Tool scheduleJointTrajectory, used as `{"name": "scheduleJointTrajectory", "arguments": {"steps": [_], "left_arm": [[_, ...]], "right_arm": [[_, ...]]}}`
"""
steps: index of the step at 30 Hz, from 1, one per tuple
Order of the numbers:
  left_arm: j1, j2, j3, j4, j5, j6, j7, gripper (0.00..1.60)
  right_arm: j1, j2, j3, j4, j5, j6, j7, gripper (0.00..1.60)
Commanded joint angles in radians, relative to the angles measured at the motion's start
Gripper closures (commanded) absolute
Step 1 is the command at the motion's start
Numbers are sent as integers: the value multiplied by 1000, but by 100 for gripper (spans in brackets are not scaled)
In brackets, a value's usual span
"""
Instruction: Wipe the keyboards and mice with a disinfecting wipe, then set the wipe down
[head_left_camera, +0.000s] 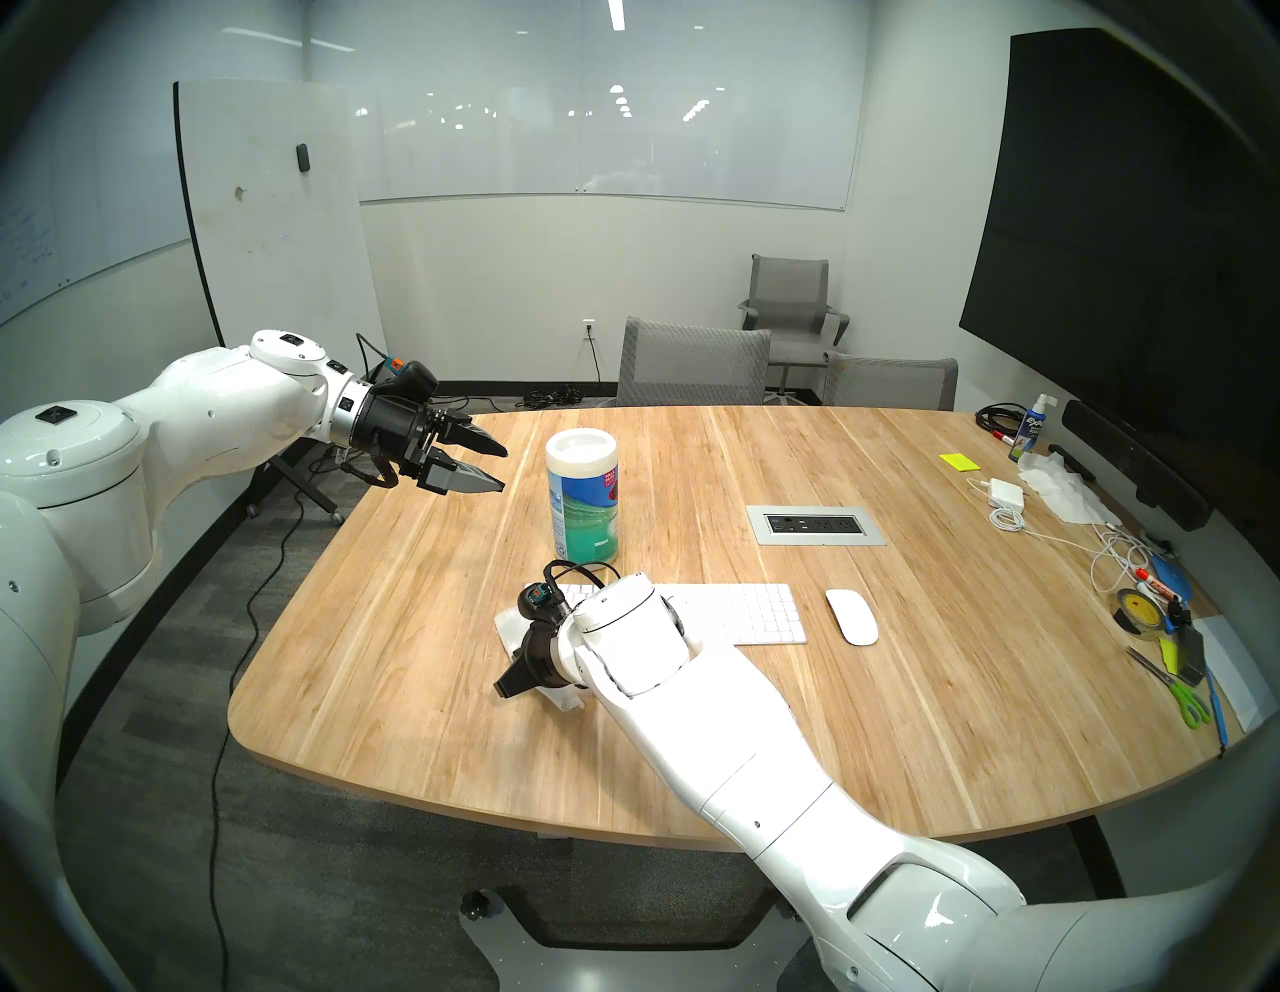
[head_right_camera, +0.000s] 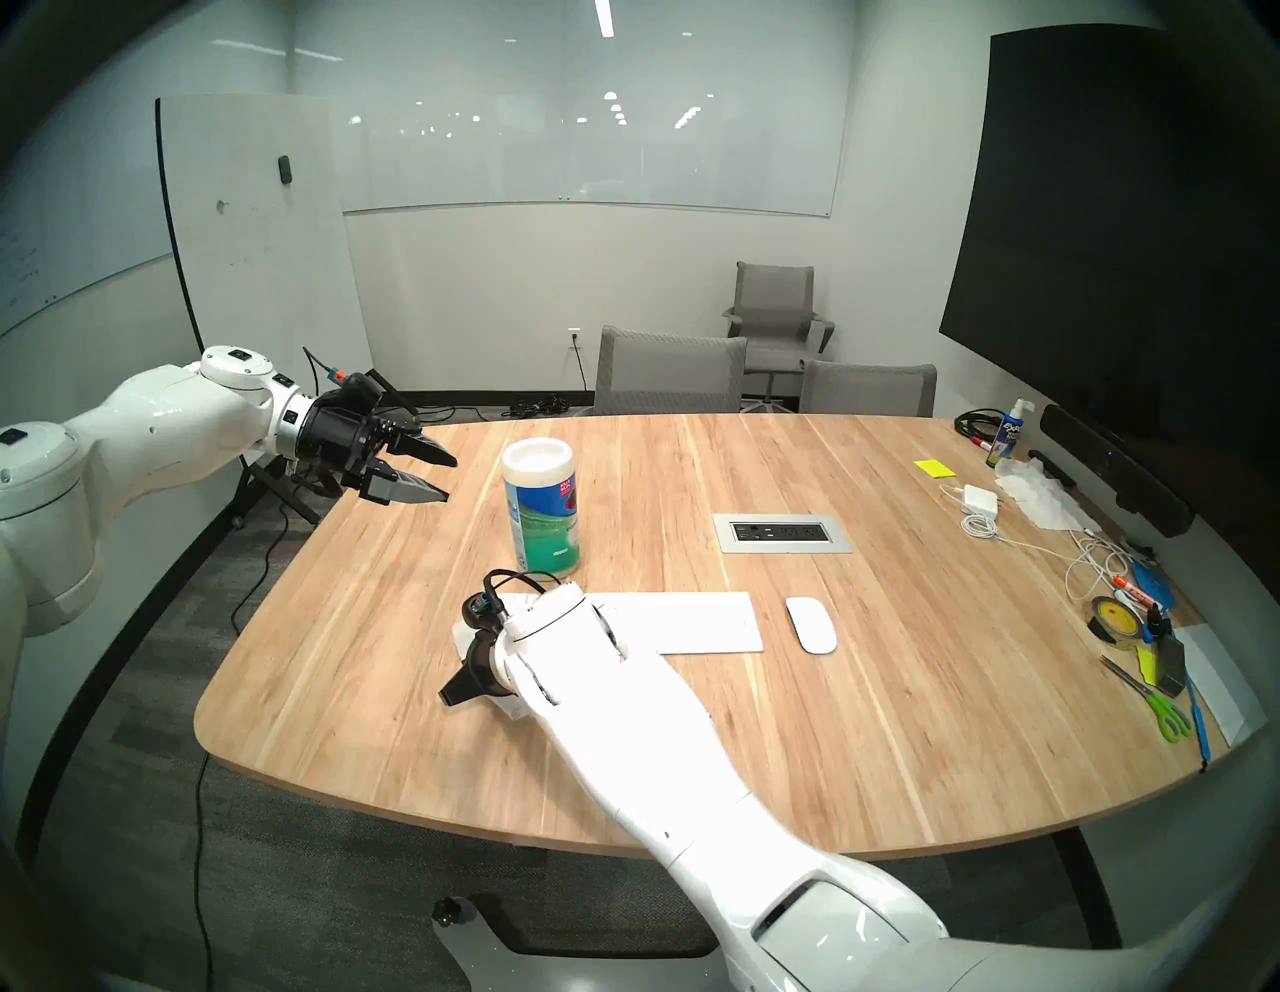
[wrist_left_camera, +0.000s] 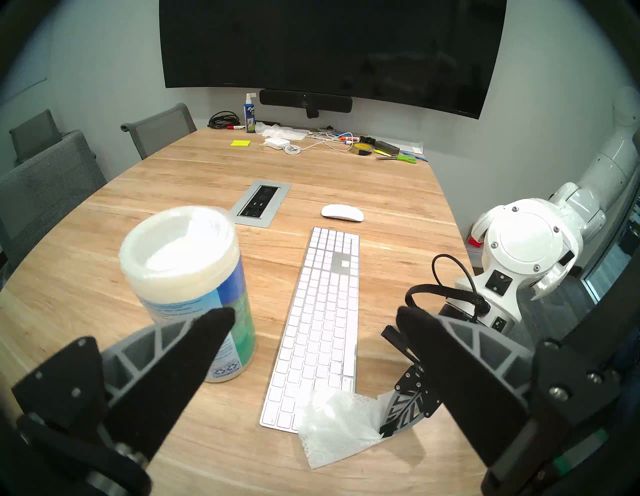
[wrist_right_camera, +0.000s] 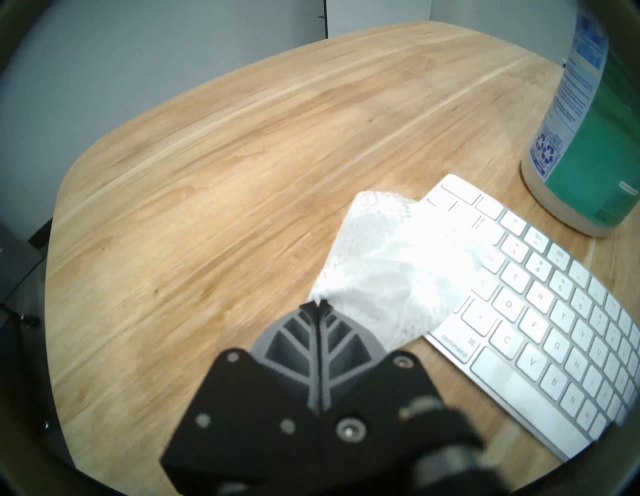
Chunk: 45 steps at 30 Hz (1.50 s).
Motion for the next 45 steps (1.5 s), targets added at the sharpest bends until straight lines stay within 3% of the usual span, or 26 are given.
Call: {"name": "scheduleJointTrajectory", "arguments": {"steps": [1, 20, 45], "left_arm": [[-25, -1, -4, 1, -10, 1, 1, 0], [-24, -1, -5, 2, -9, 1, 1, 0], [-24, -1, -7, 2, -7, 1, 1, 0]], "right_arm": [[19, 17, 25, -37, 2, -9, 0, 160], [81, 90, 101, -14, -1, -26, 15, 160], [191, 207, 249, 129, 10, -82, 66, 160]]}}
